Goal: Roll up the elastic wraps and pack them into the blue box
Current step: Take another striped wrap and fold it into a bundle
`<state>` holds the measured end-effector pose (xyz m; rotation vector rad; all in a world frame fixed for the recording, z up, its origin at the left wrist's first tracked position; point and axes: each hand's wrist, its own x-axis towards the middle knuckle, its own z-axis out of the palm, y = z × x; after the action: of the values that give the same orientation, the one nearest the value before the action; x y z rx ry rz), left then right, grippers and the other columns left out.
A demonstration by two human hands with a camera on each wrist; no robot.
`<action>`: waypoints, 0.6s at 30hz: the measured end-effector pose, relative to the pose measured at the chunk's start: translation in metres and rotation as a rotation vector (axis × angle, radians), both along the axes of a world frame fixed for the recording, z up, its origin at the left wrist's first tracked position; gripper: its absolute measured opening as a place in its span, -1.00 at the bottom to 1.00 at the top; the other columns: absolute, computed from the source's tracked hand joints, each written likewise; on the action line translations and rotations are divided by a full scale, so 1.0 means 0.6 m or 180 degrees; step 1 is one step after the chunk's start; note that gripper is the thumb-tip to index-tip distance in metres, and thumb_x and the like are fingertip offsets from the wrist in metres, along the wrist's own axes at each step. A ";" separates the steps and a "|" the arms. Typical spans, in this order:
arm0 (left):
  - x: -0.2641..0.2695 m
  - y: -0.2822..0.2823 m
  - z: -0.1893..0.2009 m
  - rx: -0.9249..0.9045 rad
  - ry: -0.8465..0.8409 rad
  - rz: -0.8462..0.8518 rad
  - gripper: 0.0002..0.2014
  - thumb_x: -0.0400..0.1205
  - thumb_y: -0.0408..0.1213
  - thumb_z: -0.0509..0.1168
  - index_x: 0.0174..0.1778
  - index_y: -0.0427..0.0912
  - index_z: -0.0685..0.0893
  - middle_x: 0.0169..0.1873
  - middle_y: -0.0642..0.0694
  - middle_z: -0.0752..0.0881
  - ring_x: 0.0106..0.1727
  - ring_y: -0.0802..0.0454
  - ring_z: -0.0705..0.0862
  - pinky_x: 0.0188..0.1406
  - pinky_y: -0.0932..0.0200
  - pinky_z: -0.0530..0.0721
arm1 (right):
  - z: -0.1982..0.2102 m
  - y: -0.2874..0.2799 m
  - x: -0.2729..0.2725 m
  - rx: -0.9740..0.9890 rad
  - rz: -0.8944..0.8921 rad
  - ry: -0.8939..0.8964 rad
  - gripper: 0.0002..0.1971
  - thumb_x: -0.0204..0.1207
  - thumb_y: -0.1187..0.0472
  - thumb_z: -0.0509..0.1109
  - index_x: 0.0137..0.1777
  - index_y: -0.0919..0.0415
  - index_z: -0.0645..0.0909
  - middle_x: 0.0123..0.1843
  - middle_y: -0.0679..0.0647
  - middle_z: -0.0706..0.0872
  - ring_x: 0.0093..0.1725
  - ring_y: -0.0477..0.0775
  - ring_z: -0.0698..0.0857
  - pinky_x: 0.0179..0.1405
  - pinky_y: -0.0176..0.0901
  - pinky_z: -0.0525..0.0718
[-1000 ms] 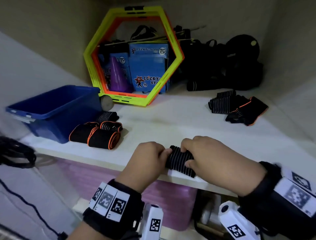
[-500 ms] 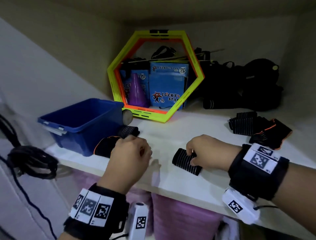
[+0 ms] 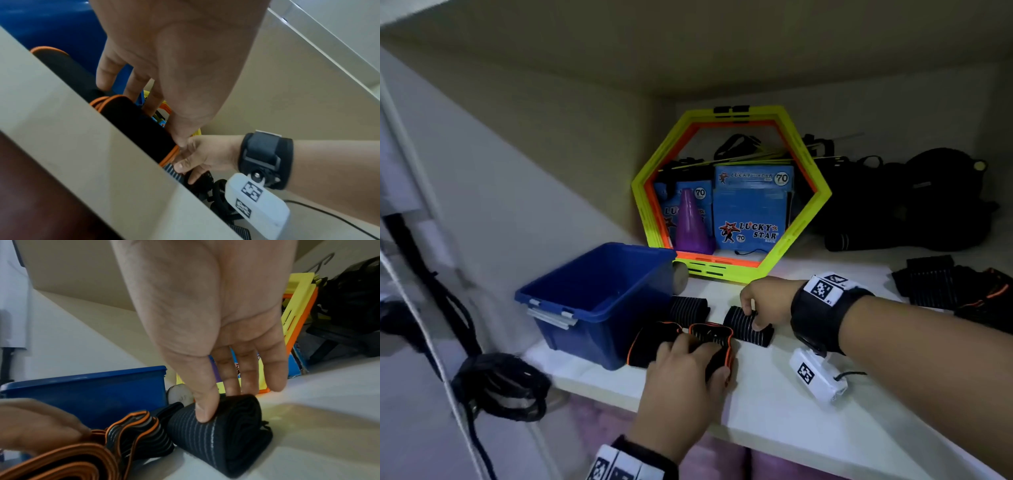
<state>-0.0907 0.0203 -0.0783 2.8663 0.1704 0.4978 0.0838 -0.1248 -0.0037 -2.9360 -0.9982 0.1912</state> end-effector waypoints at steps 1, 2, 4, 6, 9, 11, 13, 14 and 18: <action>0.000 0.002 -0.003 -0.0024 -0.0027 -0.0020 -0.58 0.63 0.18 0.13 0.42 0.29 0.50 0.30 0.12 0.52 0.18 -0.02 0.44 0.17 -0.03 0.58 | 0.000 0.010 0.004 0.0007 0.0007 0.0000 -0.68 0.40 0.17 0.60 0.14 0.11 0.69 -0.01 -0.01 0.63 -0.04 0.06 0.57 -0.41 -0.28 0.38; 0.001 0.004 -0.005 -0.0039 -0.0052 -0.0023 -0.58 0.63 0.18 0.14 0.43 0.29 0.49 0.30 0.12 0.51 0.18 -0.02 0.44 0.17 -0.03 0.58 | -0.002 0.019 0.008 0.0016 0.0014 -0.0003 -0.68 0.41 0.16 0.60 0.14 0.10 0.69 0.00 -0.02 0.63 -0.03 0.06 0.57 -0.37 -0.24 0.41; 0.001 0.007 -0.010 -0.0057 -0.0089 -0.0020 -0.57 0.63 0.18 0.14 0.43 0.29 0.48 0.31 0.12 0.50 0.19 -0.04 0.43 0.20 -0.02 0.58 | -0.005 0.033 0.015 0.0019 0.0027 0.0002 -0.68 0.42 0.16 0.60 0.16 0.10 0.69 0.01 -0.02 0.63 -0.03 0.05 0.57 -0.23 -0.20 0.45; 0.001 0.007 -0.012 -0.0039 -0.0077 -0.0016 -0.57 0.62 0.18 0.12 0.43 0.29 0.48 0.31 0.12 0.50 0.19 -0.05 0.43 0.20 -0.03 0.57 | -0.009 0.042 0.020 0.0039 0.0051 -0.0020 -0.68 0.43 0.17 0.59 0.18 0.11 0.68 0.01 -0.02 0.62 -0.03 0.05 0.56 -0.16 -0.21 0.45; 0.001 0.006 -0.005 0.0090 -0.0012 -0.0017 -0.59 0.63 0.19 0.10 0.40 0.28 0.49 0.29 0.12 0.50 0.21 -0.04 0.43 0.17 -0.04 0.54 | -0.012 0.043 0.023 0.0074 0.0053 -0.0028 -0.67 0.45 0.18 0.58 0.21 0.10 0.68 0.10 0.03 0.69 0.04 0.09 0.62 -0.09 -0.20 0.53; 0.003 0.006 0.005 0.0208 0.0034 -0.0005 -0.60 0.63 0.21 0.08 0.35 0.25 0.54 0.27 0.13 0.52 0.22 -0.04 0.43 0.15 -0.06 0.52 | -0.013 0.033 0.026 0.0150 0.0030 0.0003 -0.66 0.45 0.17 0.56 0.23 0.07 0.68 0.17 0.04 0.71 0.14 0.13 0.67 0.03 -0.15 0.61; 0.011 0.005 0.023 0.0286 0.0034 -0.0006 -0.60 0.64 0.23 0.05 0.26 0.20 0.60 0.21 0.14 0.55 0.22 -0.03 0.45 0.14 -0.07 0.52 | -0.013 0.014 0.031 0.0304 -0.0032 0.0048 -0.66 0.44 0.13 0.55 0.23 0.02 0.68 0.16 0.02 0.71 0.14 0.11 0.68 0.11 -0.10 0.67; 0.018 0.003 0.035 0.0324 0.0008 -0.0038 -0.61 0.64 0.24 0.05 0.22 0.18 0.62 0.18 0.15 0.57 0.21 -0.03 0.47 0.14 -0.08 0.53 | -0.011 0.001 0.033 0.0396 -0.0074 0.0056 -0.66 0.44 0.12 0.54 0.22 0.01 0.67 0.15 0.01 0.70 0.13 0.10 0.67 0.12 -0.09 0.68; 0.065 -0.028 0.086 0.0447 -0.0082 -0.0422 -0.69 0.66 0.17 0.14 0.13 0.12 0.65 0.07 0.12 0.62 0.15 -0.04 0.57 0.09 -0.06 0.57 | -0.005 -0.083 0.043 0.0525 -0.0362 -0.0010 -0.69 0.48 0.07 0.50 0.22 -0.02 0.66 0.11 -0.07 0.60 0.14 0.05 0.63 0.06 -0.18 0.59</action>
<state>-0.0516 0.0035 -0.0267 2.9796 -0.0614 0.5400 0.1098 -0.1746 -0.0065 -2.8322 -0.8021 0.0958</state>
